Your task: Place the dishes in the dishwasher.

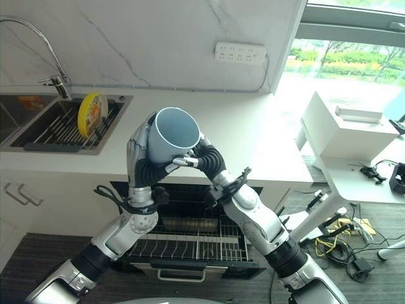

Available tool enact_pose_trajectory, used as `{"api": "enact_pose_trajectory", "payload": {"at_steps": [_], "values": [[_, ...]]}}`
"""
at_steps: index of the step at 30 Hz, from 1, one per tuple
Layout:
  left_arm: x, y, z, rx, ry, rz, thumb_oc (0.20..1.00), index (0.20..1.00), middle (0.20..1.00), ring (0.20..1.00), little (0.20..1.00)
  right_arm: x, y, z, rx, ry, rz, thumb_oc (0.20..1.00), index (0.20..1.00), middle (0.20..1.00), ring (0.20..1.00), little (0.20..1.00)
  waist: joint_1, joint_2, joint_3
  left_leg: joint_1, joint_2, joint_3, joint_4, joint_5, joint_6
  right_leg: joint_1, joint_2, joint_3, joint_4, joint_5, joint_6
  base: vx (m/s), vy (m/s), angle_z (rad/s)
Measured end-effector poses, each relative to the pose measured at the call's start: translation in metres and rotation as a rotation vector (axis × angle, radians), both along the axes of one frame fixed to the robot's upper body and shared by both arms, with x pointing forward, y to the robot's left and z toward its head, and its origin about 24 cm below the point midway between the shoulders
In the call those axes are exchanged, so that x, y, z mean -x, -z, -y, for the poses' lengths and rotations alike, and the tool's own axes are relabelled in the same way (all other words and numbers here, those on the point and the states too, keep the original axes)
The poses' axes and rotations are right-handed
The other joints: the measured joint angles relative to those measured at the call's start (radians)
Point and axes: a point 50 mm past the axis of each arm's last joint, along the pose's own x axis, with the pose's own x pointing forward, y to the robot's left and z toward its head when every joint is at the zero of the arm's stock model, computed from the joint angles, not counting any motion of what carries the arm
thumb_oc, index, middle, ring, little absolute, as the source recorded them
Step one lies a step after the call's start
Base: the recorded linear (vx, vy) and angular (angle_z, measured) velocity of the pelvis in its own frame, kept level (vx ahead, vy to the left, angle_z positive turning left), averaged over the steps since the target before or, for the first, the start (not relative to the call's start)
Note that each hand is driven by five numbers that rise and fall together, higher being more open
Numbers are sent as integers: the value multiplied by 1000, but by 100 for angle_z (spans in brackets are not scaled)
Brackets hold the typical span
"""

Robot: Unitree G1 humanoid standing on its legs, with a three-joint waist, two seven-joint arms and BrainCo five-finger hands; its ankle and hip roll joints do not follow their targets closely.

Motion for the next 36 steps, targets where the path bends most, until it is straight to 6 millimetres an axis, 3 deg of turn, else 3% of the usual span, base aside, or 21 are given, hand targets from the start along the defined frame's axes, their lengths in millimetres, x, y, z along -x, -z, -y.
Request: {"api": "enact_pose_trajectory", "payload": {"at_steps": [36], "values": [[-4,13,2,-25,-6,-45,200,200,200,200,200,-1,3,-2,13,71,4,1000,1000,1000,1000,1000,12,9,11,1,0,0,5,0,0,2,1,0,0,0,0,0,0,0]]}}
